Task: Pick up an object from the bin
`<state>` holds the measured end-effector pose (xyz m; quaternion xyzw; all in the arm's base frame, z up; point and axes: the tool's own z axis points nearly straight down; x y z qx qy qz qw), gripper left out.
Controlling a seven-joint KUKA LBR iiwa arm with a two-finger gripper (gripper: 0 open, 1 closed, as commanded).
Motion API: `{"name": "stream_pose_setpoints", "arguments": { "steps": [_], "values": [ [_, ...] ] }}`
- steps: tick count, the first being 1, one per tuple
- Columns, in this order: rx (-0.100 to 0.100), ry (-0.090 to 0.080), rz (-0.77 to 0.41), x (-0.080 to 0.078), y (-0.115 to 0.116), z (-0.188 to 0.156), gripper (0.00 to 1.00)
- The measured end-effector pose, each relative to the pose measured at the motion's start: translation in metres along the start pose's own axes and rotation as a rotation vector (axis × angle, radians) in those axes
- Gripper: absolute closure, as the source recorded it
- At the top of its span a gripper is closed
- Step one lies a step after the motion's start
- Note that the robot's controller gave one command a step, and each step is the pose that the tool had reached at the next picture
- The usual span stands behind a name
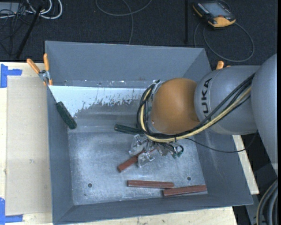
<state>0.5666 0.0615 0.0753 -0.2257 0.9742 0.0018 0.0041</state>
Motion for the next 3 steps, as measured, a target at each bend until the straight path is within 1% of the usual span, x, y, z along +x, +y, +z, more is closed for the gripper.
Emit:
{"name": "stream_pose_setpoints", "arguments": {
  "steps": [1, 2, 3],
  "values": [
    [0.0, 0.008, -0.078, 0.042, 0.011, -0.123, 1.0],
    [0.0, 0.009, -0.078, 0.042, 0.011, -0.123, 1.0],
    [-0.001, 0.006, -0.507, 0.023, -0.043, -0.224, 1.0]
  ]
}}
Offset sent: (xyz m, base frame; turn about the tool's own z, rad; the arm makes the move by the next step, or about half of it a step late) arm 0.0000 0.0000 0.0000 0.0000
